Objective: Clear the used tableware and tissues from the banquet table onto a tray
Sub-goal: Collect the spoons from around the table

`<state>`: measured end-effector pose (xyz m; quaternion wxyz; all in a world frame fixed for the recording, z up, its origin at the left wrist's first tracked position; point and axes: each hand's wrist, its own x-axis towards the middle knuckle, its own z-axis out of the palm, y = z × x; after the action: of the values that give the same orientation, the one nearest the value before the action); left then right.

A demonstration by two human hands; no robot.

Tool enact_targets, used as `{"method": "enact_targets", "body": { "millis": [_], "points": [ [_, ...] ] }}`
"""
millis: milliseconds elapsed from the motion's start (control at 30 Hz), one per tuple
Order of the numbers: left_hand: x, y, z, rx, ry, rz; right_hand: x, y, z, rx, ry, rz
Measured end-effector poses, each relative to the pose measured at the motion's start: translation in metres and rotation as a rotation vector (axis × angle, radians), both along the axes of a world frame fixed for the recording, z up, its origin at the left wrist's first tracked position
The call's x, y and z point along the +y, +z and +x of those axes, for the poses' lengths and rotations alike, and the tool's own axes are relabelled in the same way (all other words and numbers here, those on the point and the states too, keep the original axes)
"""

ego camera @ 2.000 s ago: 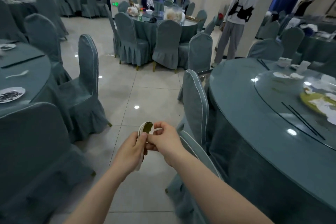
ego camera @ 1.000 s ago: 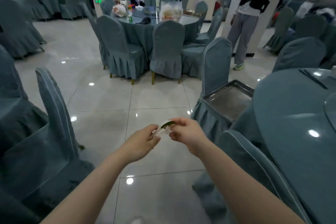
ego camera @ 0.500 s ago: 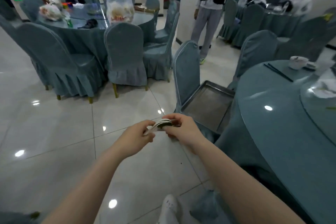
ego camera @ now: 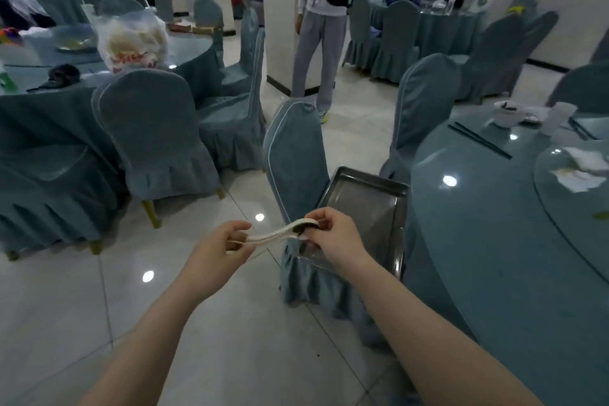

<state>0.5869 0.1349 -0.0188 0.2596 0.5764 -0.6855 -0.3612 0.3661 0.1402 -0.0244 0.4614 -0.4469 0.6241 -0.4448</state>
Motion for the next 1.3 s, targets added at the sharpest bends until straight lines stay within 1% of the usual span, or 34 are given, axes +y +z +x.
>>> {"method": "enact_targets", "body": {
  "millis": [167,400,533,600,700,800,933,1100,1200,1300],
  "points": [
    [-0.104,-0.013,-0.040,0.039,-0.124,0.107,-0.055,-0.014,-0.061,0.026,-0.253,0.048],
    [-0.229,-0.011,-0.098,0.059,-0.366,0.138,-0.096,-0.035,-0.150,0.009,-0.671,0.175],
    [-0.280,-0.009,-0.134,0.067,-0.493,0.177,-0.091,-0.059,-0.184,-0.081,-0.956,0.210],
    [-0.295,-0.007,-0.160,0.044,-0.562,0.185,-0.084,-0.069,-0.197,-0.135,-1.060,0.233],
    [-0.310,-0.004,-0.205,0.033,-0.671,0.193,-0.077,-0.083,-0.218,-0.156,-1.139,0.281],
    [-0.324,-0.002,-0.250,0.023,-0.749,0.185,-0.083,-0.094,-0.252,-0.161,-1.209,0.283],
    [-0.349,-0.008,-0.306,0.004,-0.768,0.179,-0.103,-0.110,-0.313,-0.160,-1.218,0.320],
    [-0.382,-0.018,-0.378,-0.104,-0.771,0.181,-0.132,-0.132,-0.391,-0.151,-1.203,0.335],
    [-0.397,-0.019,-0.430,-0.130,-0.763,0.164,-0.146,-0.133,-0.433,-0.183,-1.232,0.314],
    [-0.401,-0.024,-0.478,-0.163,-0.779,0.146,-0.159,-0.134,-0.474,-0.169,-1.250,0.311]
  ]
}}
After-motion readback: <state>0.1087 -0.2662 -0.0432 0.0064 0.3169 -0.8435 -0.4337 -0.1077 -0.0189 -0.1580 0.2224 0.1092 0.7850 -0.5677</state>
